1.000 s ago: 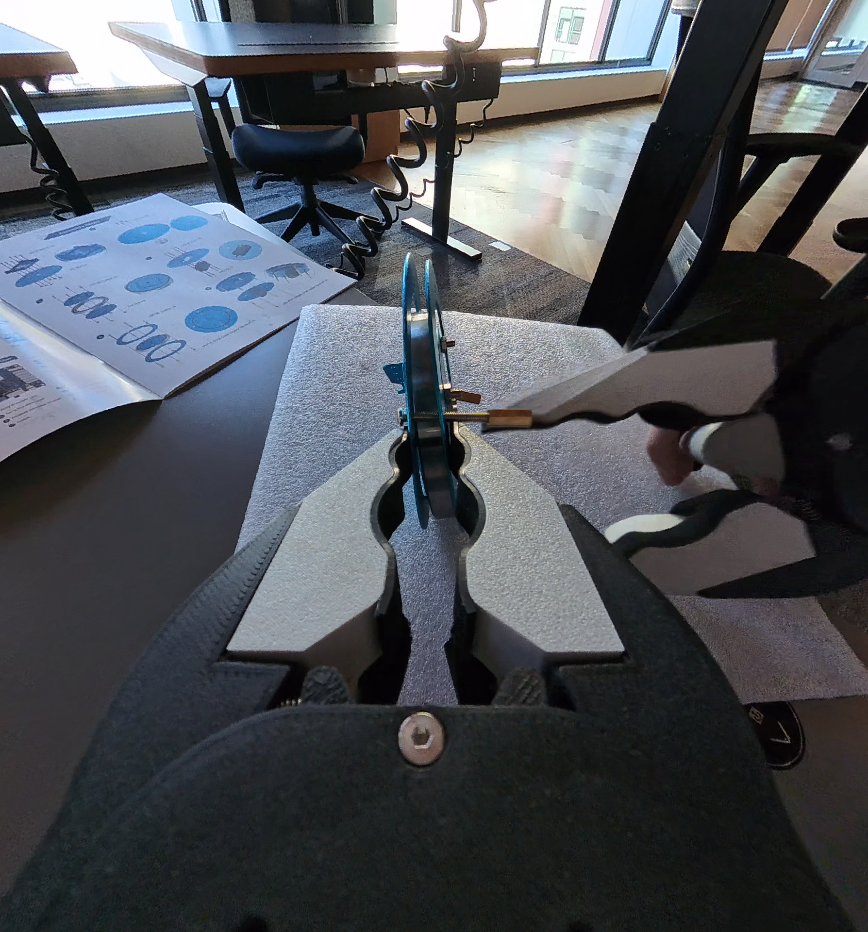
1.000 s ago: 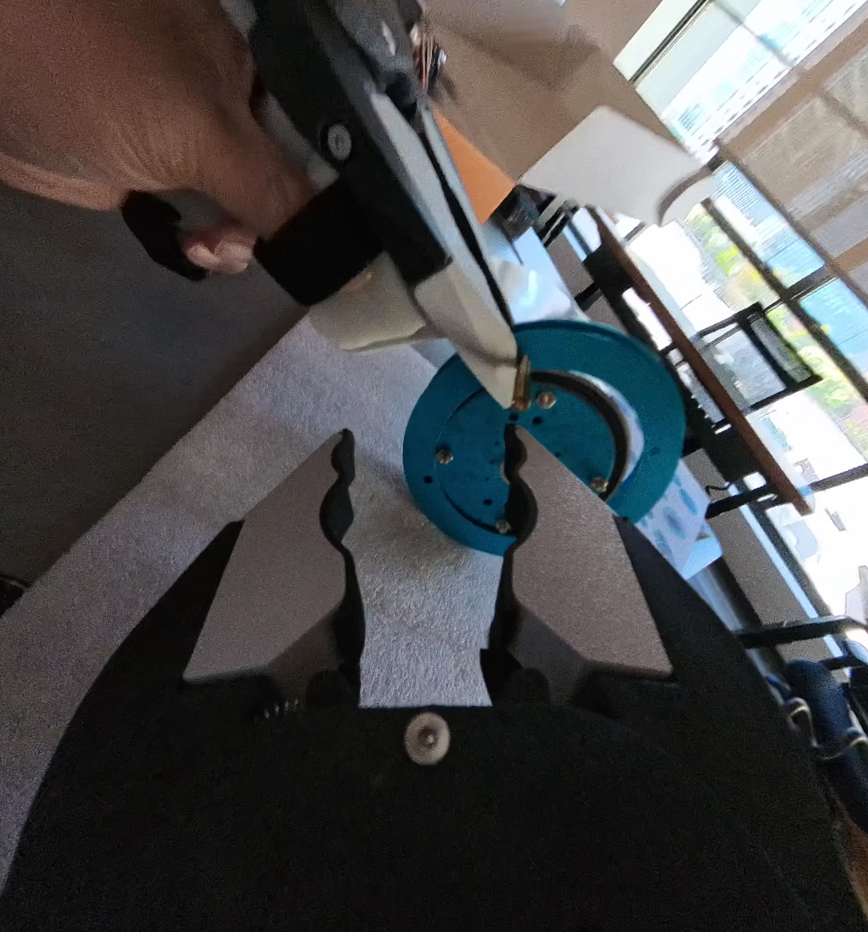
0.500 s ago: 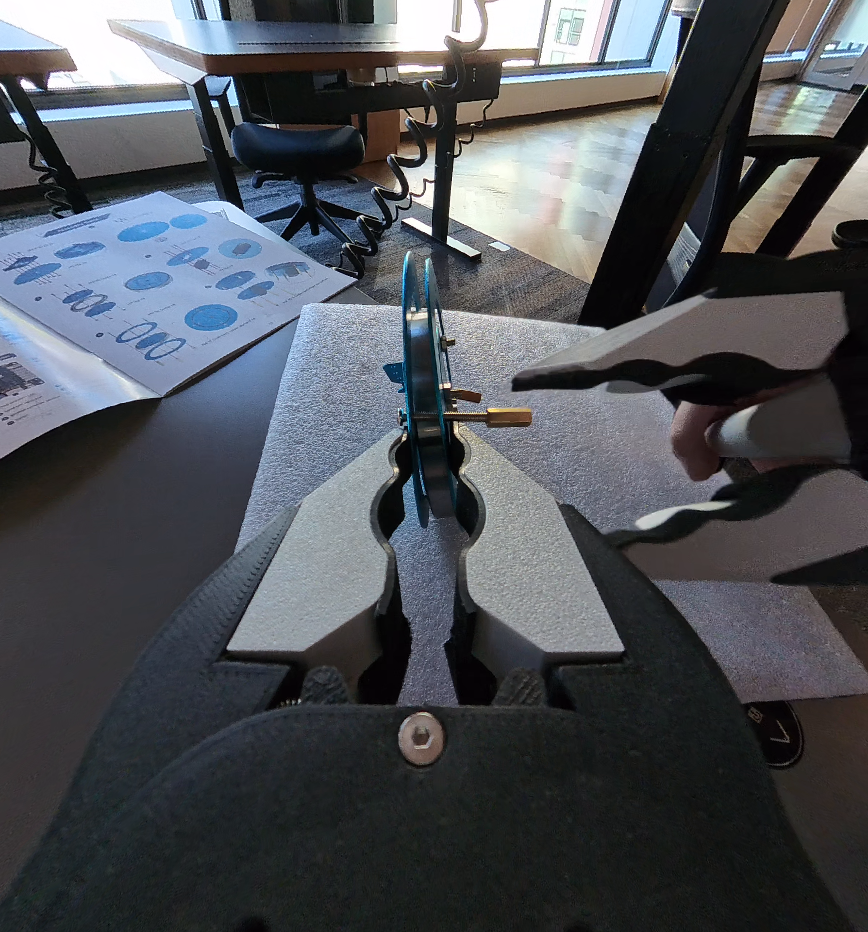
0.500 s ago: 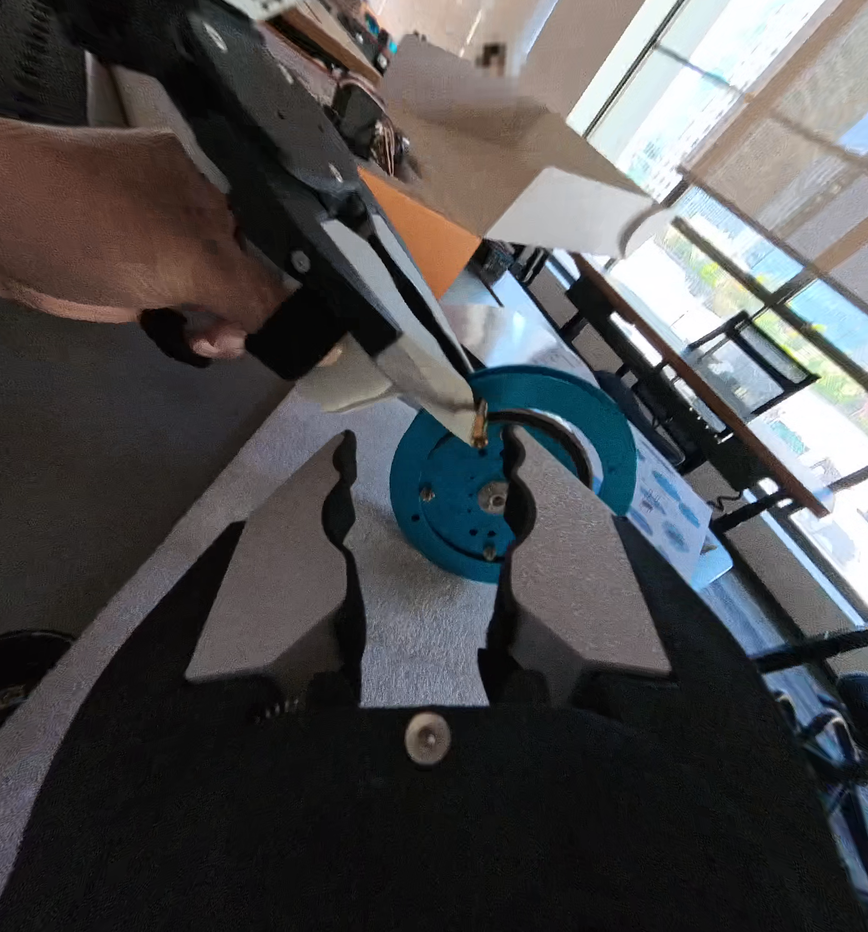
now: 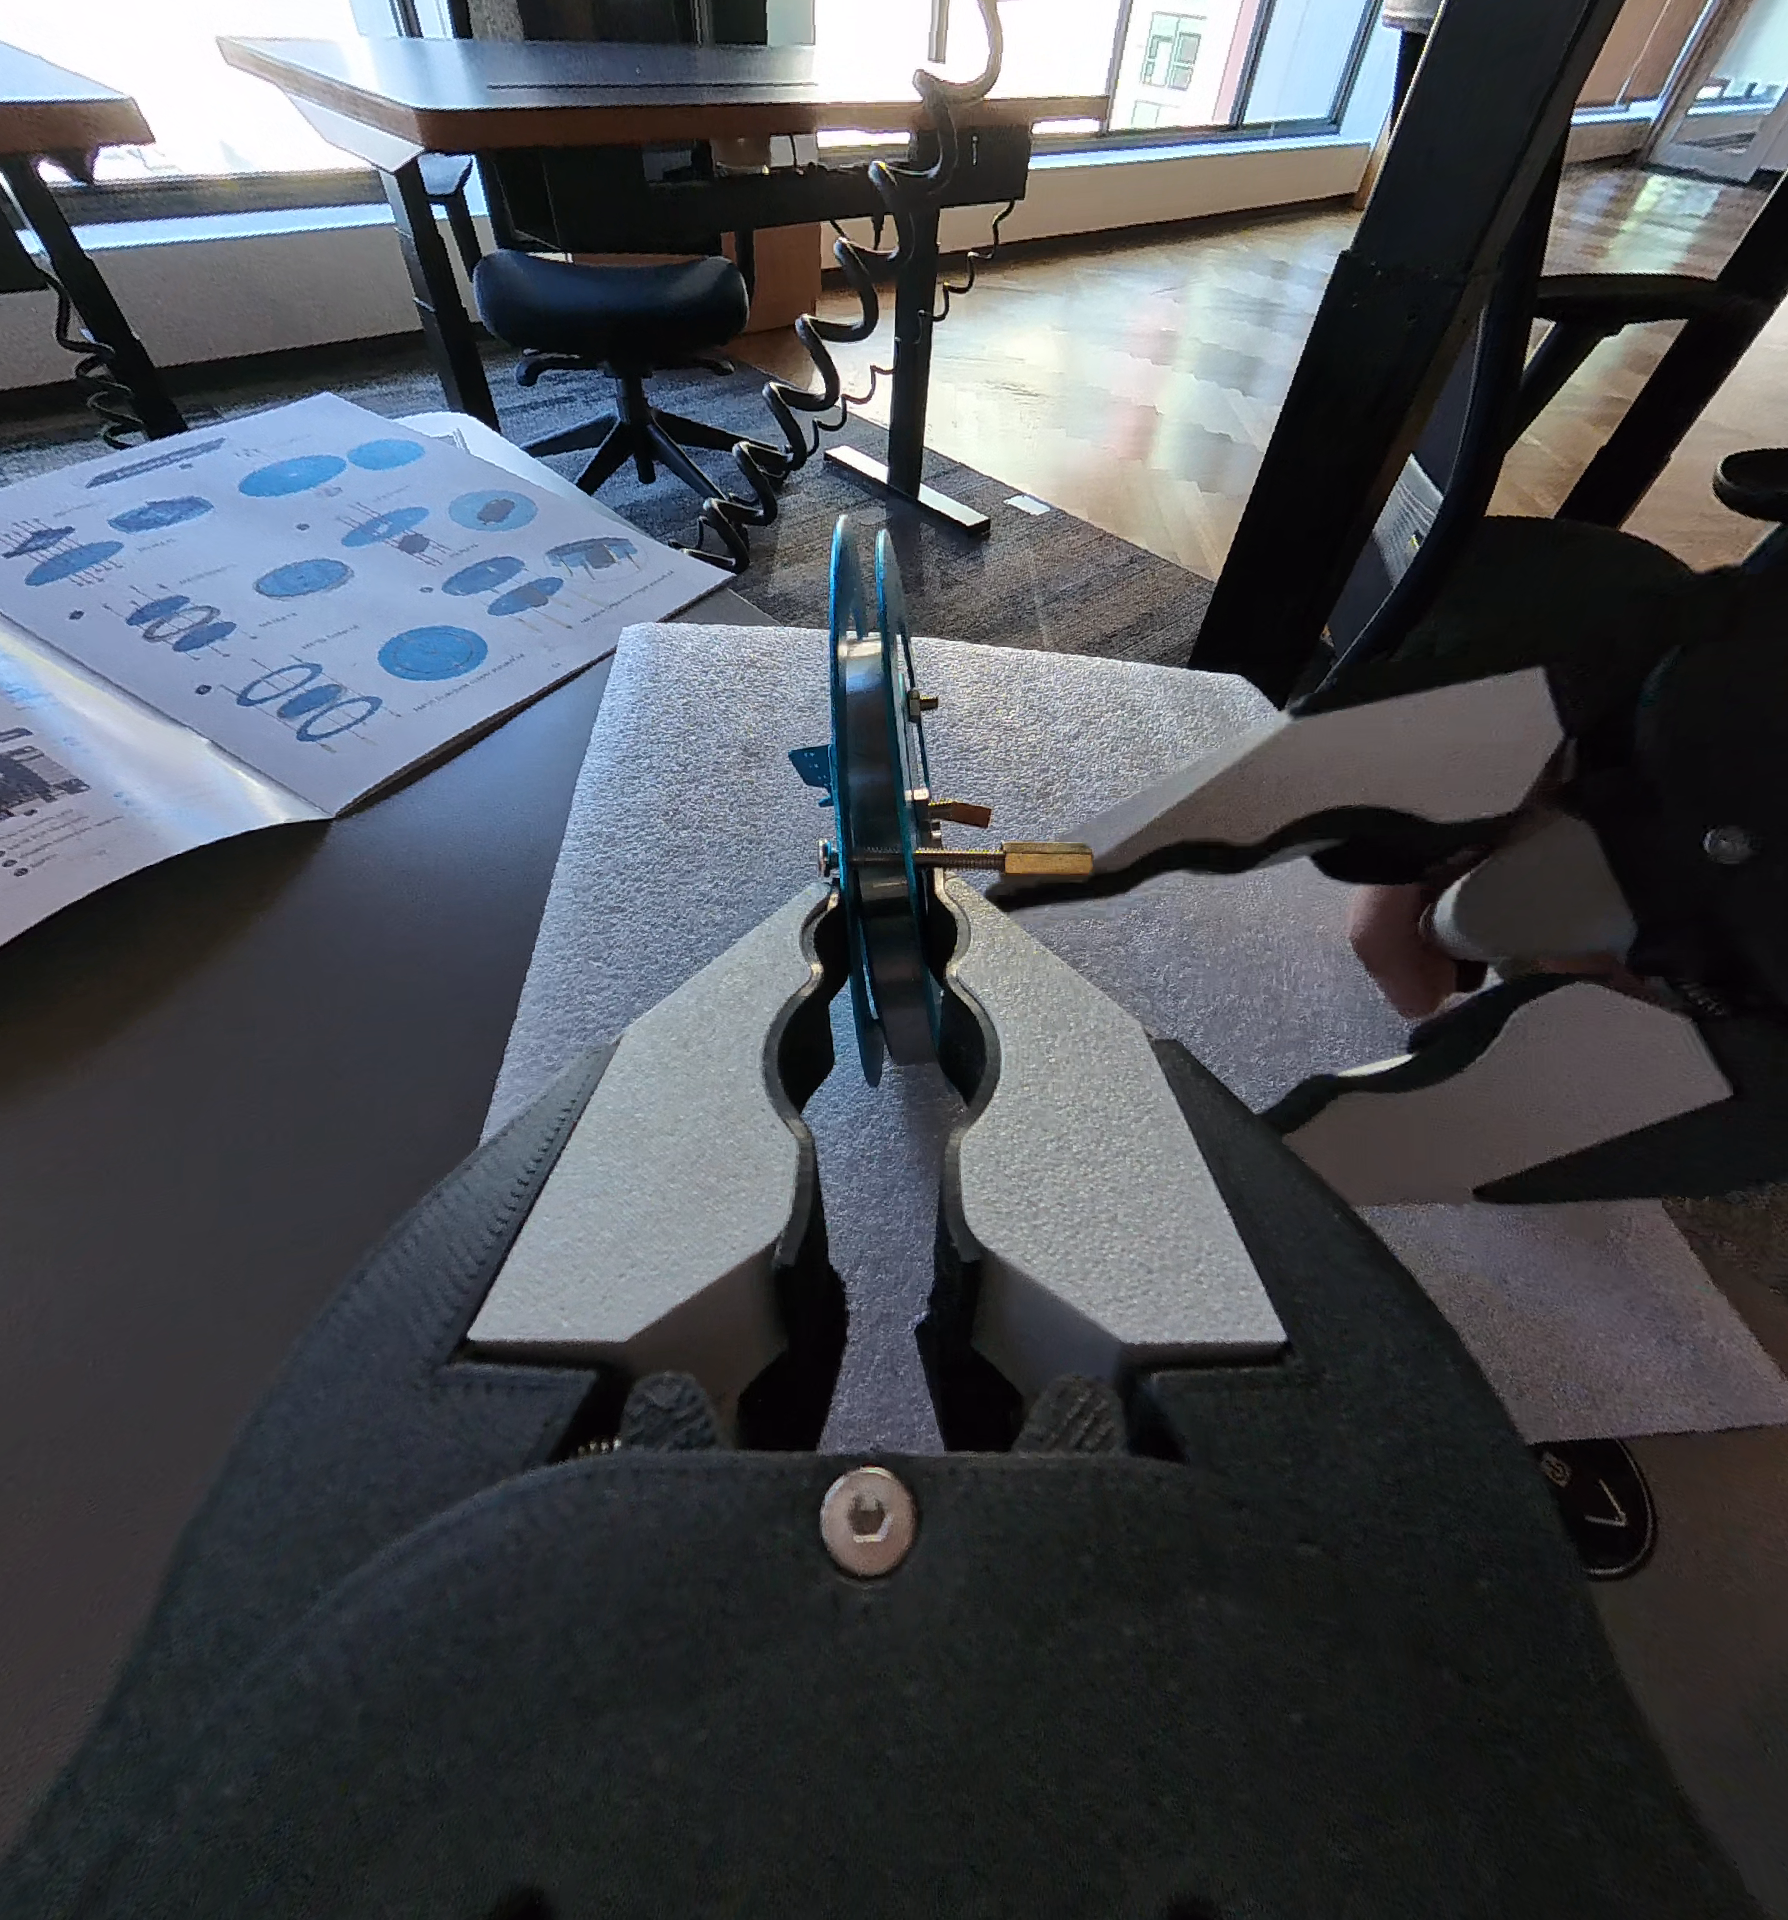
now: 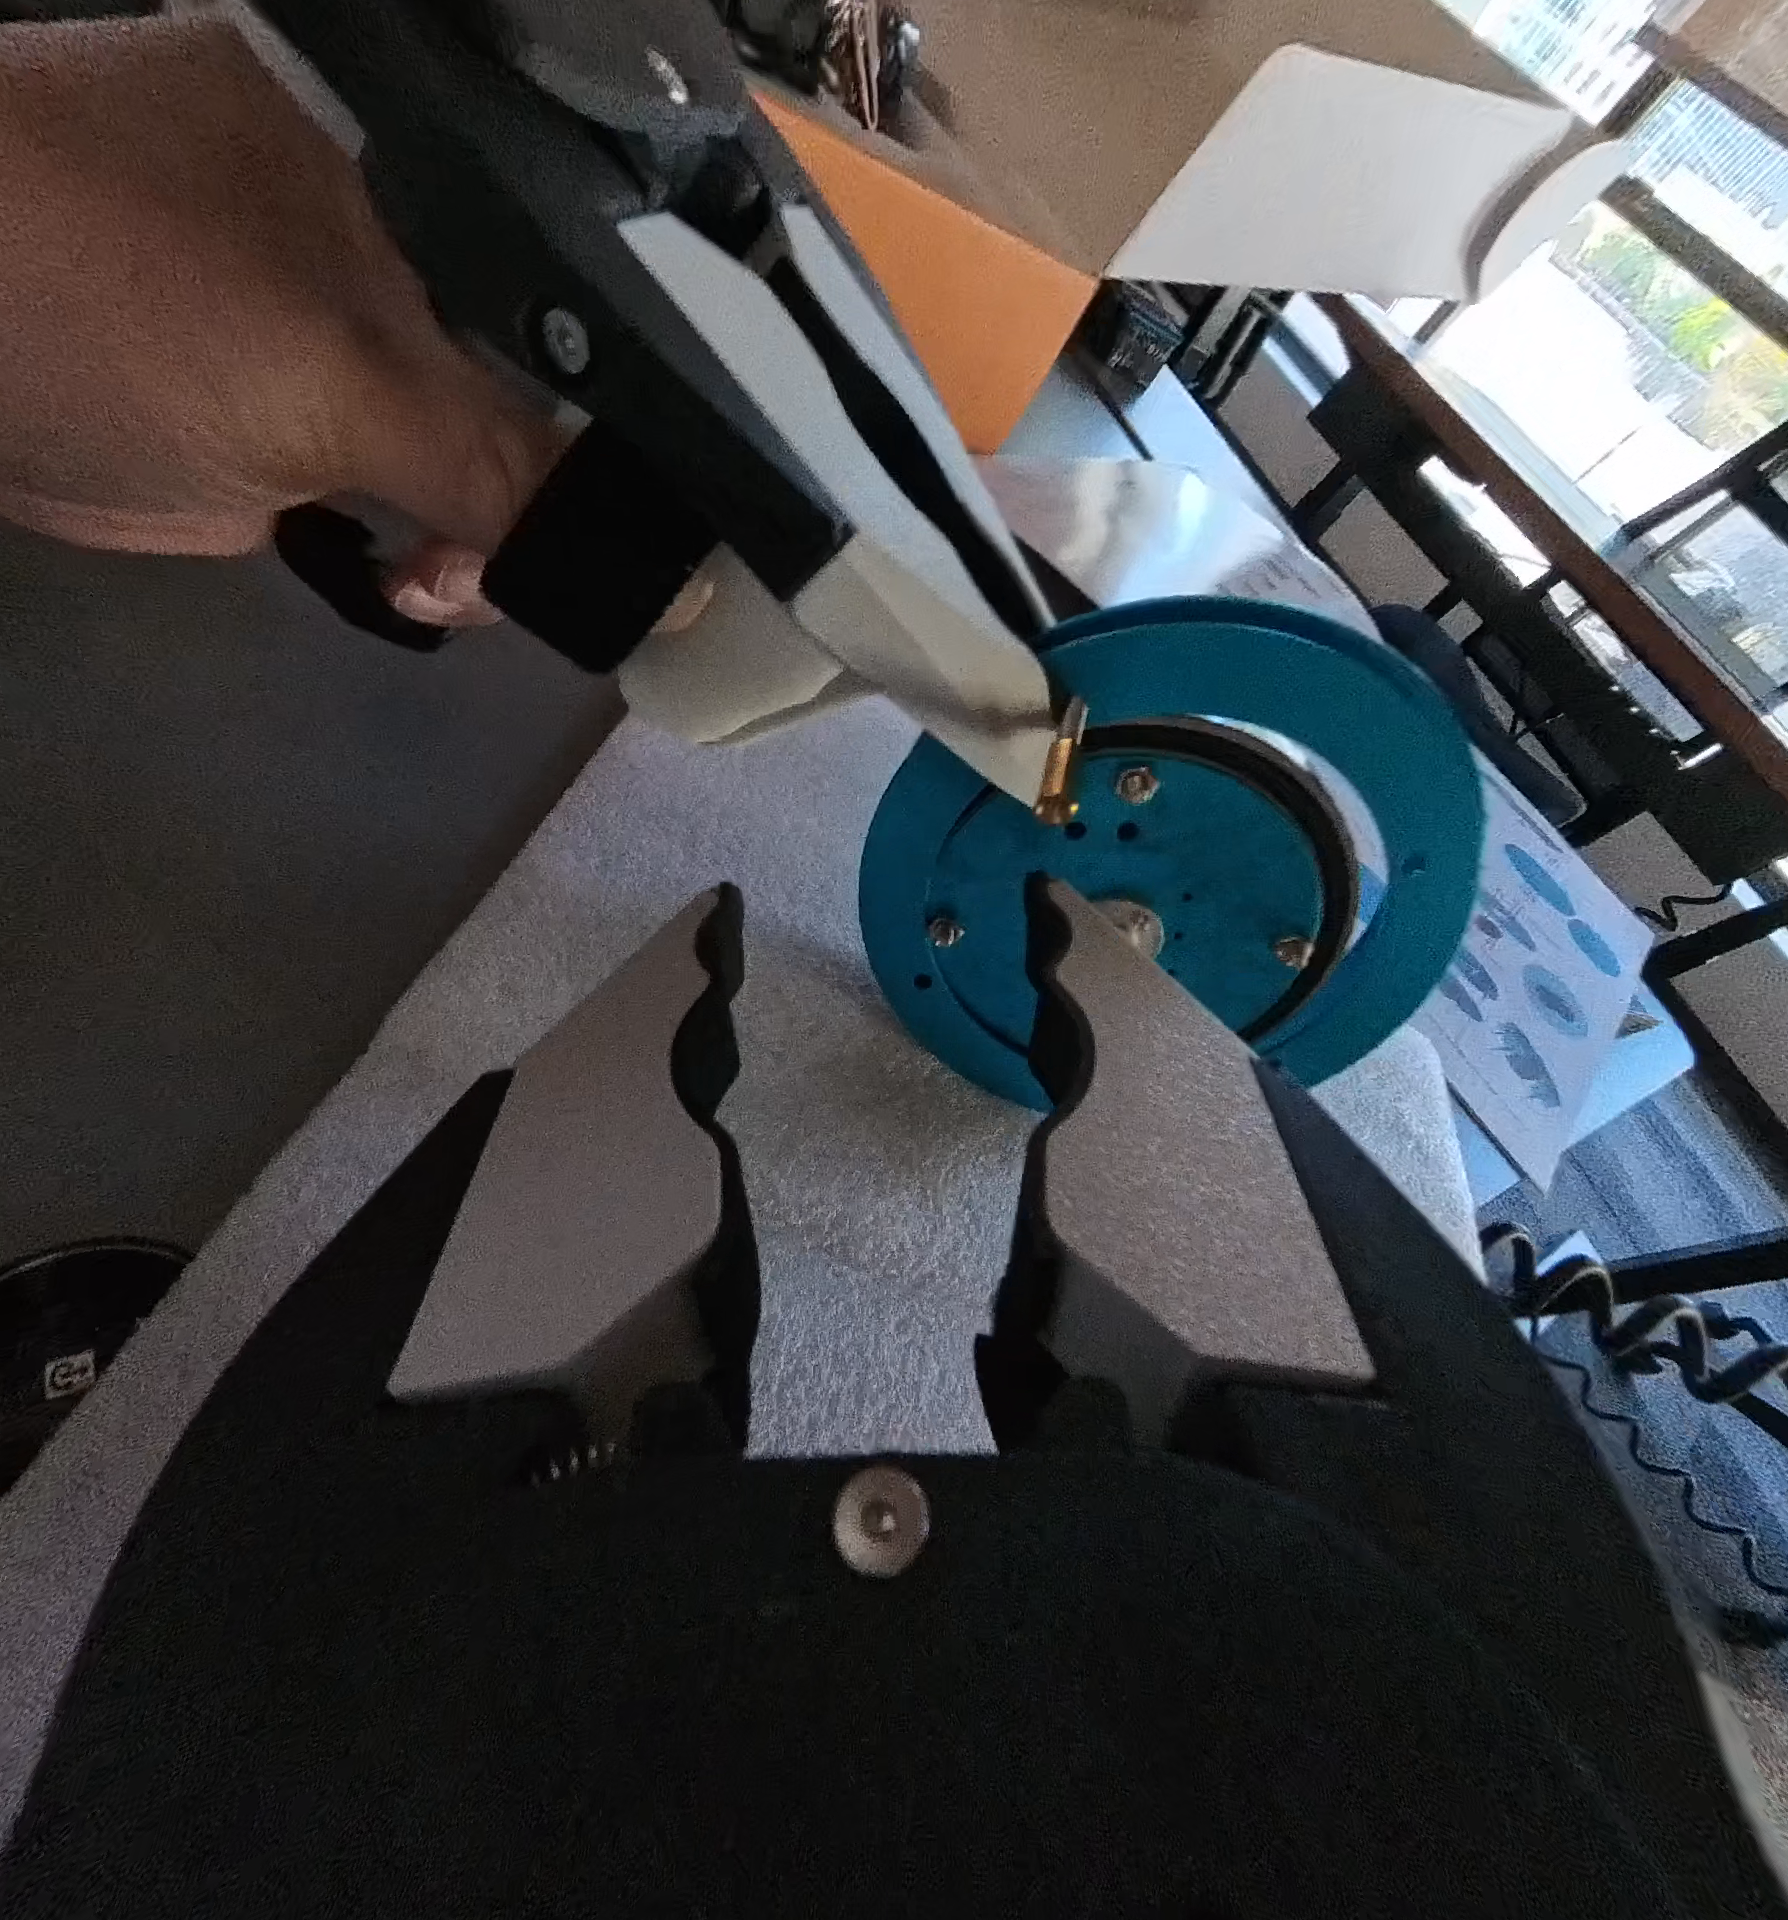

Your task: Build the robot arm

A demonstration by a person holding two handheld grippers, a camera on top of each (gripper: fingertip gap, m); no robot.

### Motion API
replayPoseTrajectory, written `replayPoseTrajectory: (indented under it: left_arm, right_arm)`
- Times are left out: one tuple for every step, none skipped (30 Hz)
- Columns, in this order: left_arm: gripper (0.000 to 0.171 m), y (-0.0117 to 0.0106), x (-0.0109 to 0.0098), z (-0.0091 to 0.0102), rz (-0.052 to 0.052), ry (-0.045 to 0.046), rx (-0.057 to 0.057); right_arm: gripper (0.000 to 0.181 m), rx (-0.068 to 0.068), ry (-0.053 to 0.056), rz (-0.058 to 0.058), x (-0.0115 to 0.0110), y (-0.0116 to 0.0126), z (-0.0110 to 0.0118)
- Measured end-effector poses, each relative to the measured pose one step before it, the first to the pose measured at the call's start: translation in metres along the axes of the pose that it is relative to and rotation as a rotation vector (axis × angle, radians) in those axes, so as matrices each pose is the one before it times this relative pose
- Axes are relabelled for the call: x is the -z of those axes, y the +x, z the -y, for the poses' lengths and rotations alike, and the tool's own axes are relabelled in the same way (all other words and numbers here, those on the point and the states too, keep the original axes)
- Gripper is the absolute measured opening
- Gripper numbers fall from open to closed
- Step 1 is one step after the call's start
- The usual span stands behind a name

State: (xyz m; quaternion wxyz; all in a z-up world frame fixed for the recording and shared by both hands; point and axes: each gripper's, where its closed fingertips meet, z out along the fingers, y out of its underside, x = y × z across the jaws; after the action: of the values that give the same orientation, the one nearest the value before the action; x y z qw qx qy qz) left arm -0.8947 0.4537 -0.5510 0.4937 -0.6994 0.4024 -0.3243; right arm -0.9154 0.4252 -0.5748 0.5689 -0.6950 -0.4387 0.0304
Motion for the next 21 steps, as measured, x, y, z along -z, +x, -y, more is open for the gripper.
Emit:
replayPoseTrajectory:
  left_arm:
    - [0.012,0.00026,-0.00016,0.00023,0.0010,0.00011,-0.0041]
    - [0.013,0.00011,-0.00007,0.00006,-0.0001,0.00041,-0.0006]
    - [0.013,-0.00008,-0.00010,0.00015,-0.0006,0.00001,0.0015]
    - [0.013,-0.00035,-0.00006,-0.00007,0.0001,-0.00098,0.0021]
    - [0.013,-0.00053,0.00005,-0.00020,-0.0002,-0.00116,0.0048]
    - [0.013,-0.00011,0.00012,-0.00022,-0.0035,0.00057,0.0065]
    - [0.012,0.00001,0.00016,-0.00005,-0.0008,0.00086,0.0008]
    - [0.012,0.00020,0.00003,-0.00004,0.0018,0.00020,-0.0045]
    - [0.012,0.00042,-0.00006,0.00016,0.0009,-0.00009,-0.0047]
    - [0.012,0.00014,-0.00013,0.00010,0.0013,-0.00015,-0.0032]
    - [0.012,0.00009,-0.00011,0.00007,-0.0003,0.00034,0.0001]
    - [0.012,-0.00019,0.00004,0.00002,-0.0004,0.00008,0.0016]
    - [0.013,-0.00027,-0.00004,-0.00005,0.0002,-0.00072,0.0022]
    - [0.013,-0.00056,0.00009,-0.00030,0.0005,-0.00091,0.0035]
    - [0.013,0.00002,0.00012,0.00000,-0.0028,0.00081,0.0044]
    - [0.012,0.00008,0.00003,0.00001,0.0001,0.00024,0.0000]
    - [0.012,0.00022,0.00003,0.00005,0.0011,0.00000,-0.0045]
    - [0.012,0.00023,-0.00001,-0.00003,0.0012,0.00009,-0.0040]
    - [0.012,0.00012,0.00001,0.00003,0.0007,0.00047,-0.0014]
    - [0.013,-0.00005,-0.00003,0.00007,-0.0005,0.00039,0.0015]
    - [0.013,-0.00018,0.00001,0.00001,-0.0007,-0.00011,0.0023]
  right_arm:
    - [0.054,-0.0017,0.0344,-0.0212,0.00271,0.00379,0.00672]
    - [0.054,0.0120,0.0381,-0.0194,0.00238,0.00224,0.00824]
    - [0.055,0.0173,0.0255,-0.0086,0.00073,-0.00034,0.00665]
    - [0.057,0.0135,0.0054,0.0026,-0.00128,-0.00248,0.00129]
    - [0.060,0.0028,-0.0179,0.0038,-0.00250,-0.00164,-0.00482]
    - [0.061,-0.0102,-0.0237,0.0138,-0.00151,-0.00165,-0.00615]
    - [0.056,-0.0235,-0.0113,0.0210,-0.00021,-0.00128,-0.00376]
    - [0.052,-0.0283,-0.0200,0.0182,-0.00016,0.00040,-0.00396]
    - [0.054,-0.0164,-0.0012,-0.0134,0.00112,0.00410,0.00051]
    - [0.054,0.0047,0.0370,-0.0242,0.00281,0.00387,0.00693]
    - [0.053,0.0126,0.0464,-0.0213,0.00330,0.00238,0.01005]
    - [0.053,0.0090,0.0275,0.0030,0.00099,-0.00144,0.00618]
    - [0.054,0.0005,-0.0086,0.0176,-0.00181,-0.00419,-0.00092]
    - [0.058,-0.0041,-0.0342,0.0057,-0.00319,-0.00184,-0.00761]
    - [0.059,-0.0113,-0.0365,0.0181,-0.00263,-0.00239,-0.00909]
    - [0.053,-0.0264,-0.0389,0.0334,-0.00151,-0.00288,-0.00896]
    - [0.053,-0.0288,-0.0205,0.0079,-0.00017,0.00096,-0.00389]
    - [0.054,-0.0076,0.0279,-0.0181,0.00303,0.00339,0.00531]
    - [0.054,0.0109,0.0545,-0.0338,0.00493,0.00437,0.01041]
    - [0.054,0.0206,0.0502,-0.0329,0.00416,0.00333,0.01077]
    - [0.054,0.0252,0.0334,-0.0130,0.00207,-0.00041,0.00778]
